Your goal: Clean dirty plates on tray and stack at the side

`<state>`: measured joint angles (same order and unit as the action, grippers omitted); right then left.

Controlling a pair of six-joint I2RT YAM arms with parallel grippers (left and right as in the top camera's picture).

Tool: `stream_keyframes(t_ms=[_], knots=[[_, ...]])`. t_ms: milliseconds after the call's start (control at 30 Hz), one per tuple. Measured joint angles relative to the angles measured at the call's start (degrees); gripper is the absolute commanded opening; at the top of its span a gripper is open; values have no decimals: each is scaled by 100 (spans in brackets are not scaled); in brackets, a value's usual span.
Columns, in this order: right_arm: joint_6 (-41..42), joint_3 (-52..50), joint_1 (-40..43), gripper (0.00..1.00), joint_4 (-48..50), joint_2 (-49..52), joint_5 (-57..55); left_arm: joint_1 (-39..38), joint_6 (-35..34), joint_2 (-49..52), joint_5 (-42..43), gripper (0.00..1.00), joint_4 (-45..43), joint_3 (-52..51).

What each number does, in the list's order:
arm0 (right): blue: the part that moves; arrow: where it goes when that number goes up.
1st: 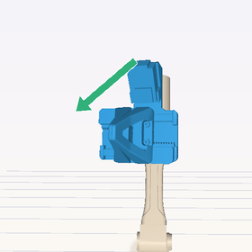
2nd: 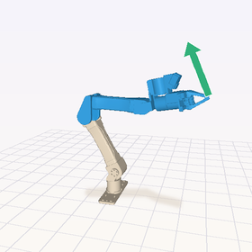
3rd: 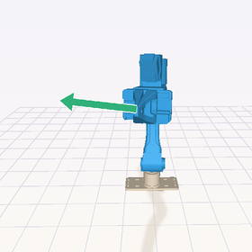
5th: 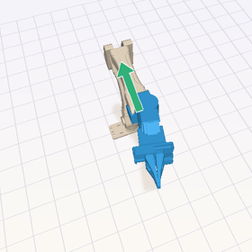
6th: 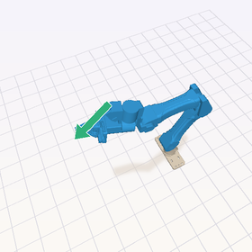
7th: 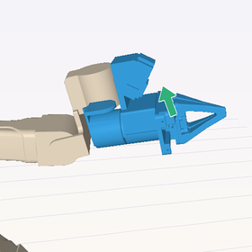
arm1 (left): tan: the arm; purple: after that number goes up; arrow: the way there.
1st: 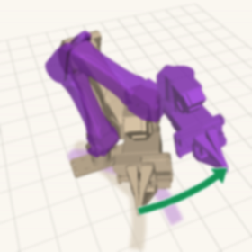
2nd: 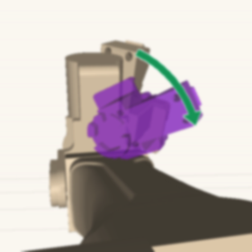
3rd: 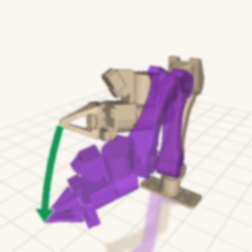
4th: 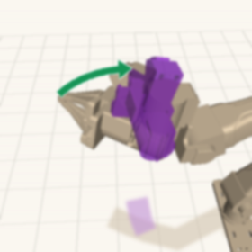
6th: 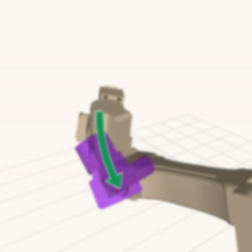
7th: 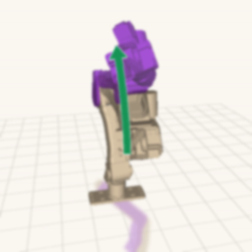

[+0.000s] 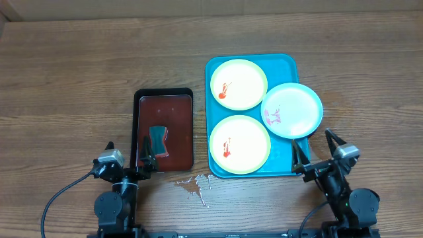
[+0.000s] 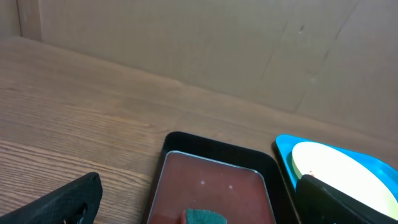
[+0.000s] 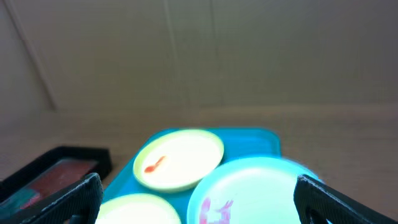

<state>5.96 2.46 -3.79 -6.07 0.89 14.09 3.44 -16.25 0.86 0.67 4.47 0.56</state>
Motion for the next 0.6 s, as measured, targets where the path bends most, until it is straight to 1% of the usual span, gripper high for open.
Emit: stream_keyframes(t_ms=[67, 200, 333, 433, 500, 533, 600], knots=[[0, 323, 0, 100, -398, 111, 61, 0, 0, 0, 0, 100, 0, 0], [7, 1587, 0, 100, -1259, 721, 116, 0, 0, 0, 0, 100, 0, 0], [-2, 3161, 0, 100, -2382, 1838, 166, 0, 0, 0, -2, 100, 0, 0], [2, 4489, 0, 100, -3458, 2946, 221, 0, -2, 2, 0, 100, -2, -2], [0, 5206, 0, 100, -3853, 3613, 256, 0, 0, 4, 0, 100, -4, -2], [2, 5617, 0, 100, -4325, 3943, 278, 0, 0, 4, -2, 100, -7, -4], [2, 6225, 0, 100, -4627, 4465, 374, 0, 0, 4, 0, 100, -9, -4]])
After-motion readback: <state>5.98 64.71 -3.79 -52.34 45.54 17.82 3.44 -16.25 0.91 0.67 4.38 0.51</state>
